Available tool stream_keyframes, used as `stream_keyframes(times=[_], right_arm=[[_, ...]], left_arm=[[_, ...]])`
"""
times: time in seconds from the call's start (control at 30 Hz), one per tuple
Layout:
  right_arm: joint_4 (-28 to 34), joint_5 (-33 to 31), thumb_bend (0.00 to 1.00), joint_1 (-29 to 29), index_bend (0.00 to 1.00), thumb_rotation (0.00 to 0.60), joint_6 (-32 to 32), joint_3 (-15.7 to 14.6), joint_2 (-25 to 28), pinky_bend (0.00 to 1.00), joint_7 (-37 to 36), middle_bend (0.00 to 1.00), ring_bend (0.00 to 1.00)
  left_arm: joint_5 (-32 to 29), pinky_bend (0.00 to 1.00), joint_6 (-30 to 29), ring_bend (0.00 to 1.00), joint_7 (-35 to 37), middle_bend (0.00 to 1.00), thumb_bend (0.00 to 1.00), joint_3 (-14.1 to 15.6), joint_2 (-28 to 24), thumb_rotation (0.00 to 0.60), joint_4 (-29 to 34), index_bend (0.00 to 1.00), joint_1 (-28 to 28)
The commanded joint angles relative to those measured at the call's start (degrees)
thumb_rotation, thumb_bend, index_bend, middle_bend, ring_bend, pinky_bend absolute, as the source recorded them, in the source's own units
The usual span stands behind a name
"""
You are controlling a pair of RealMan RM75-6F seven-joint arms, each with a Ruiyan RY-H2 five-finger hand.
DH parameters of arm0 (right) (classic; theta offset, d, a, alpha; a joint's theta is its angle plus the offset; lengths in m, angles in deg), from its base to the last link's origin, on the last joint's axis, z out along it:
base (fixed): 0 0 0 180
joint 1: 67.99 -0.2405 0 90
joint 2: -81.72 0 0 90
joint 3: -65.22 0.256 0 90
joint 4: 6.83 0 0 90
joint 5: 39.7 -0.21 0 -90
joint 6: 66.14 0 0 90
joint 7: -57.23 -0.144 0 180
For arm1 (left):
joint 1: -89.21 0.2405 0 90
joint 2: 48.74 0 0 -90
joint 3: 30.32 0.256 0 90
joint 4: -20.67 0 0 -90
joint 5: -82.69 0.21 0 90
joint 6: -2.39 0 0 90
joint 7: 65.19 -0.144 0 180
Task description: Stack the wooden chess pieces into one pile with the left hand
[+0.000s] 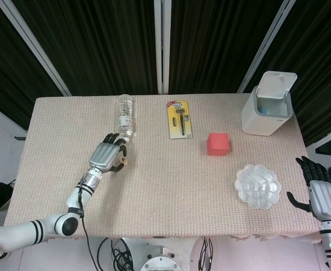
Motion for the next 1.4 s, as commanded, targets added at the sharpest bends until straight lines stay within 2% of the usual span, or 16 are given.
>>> stream_keyframes(times=[0.03, 0.57, 1.17, 1.27, 1.4], right_arm=[[-0.02, -0.08, 0.24, 0.03, 0.00, 0.600, -0.03, 0.03, 0.03, 0.00, -0.03, 0.00, 0.00], [0.02, -0.22, 0.24, -0.04, 0.00, 0.600, 0.04, 0.07, -0.10, 0.00, 0.27, 0.00, 0.00], [-0.03, -0.69, 0.24, -0.20, 0.00, 0.600, 0.45, 0.18, 0.02, 0.00, 0.19, 0.00, 0.00], [-0.02, -0.70, 0.24, -0.19, 0.00, 0.600, 0.43, 0.20, 0.04, 0.00, 0.15, 0.00, 0.00], [-0.04, -0.67, 0.24, -0.19, 0.00, 0.600, 0.45, 0.20, 0.07, 0.00, 0.02, 0.00, 0.00]], left_arm=[[-0.13, 0.00, -0.30, 0.00, -0.19, 0.19, 0.30, 0.31, -0.03, 0.600, -0.09, 0.49, -0.12], [-0.78, 0.00, -0.61, 0.00, 1.26, 0.19, 0.30, 1.46, -0.04, 0.600, -0.66, 0.48, -0.55], [-1.16, 0.00, -1.20, 0.00, 1.47, 0.19, 0.30, 2.27, -0.06, 0.600, -1.01, 0.39, -0.87], [-1.12, 0.00, -1.63, 0.00, 1.55, 0.18, 0.30, 2.35, -0.51, 0.600, -0.37, 0.37, -0.65], [0.80, 0.00, -4.19, 0.00, 0.75, 0.18, 0.29, 3.20, -2.92, 0.600, 3.82, 0.34, 0.51]])
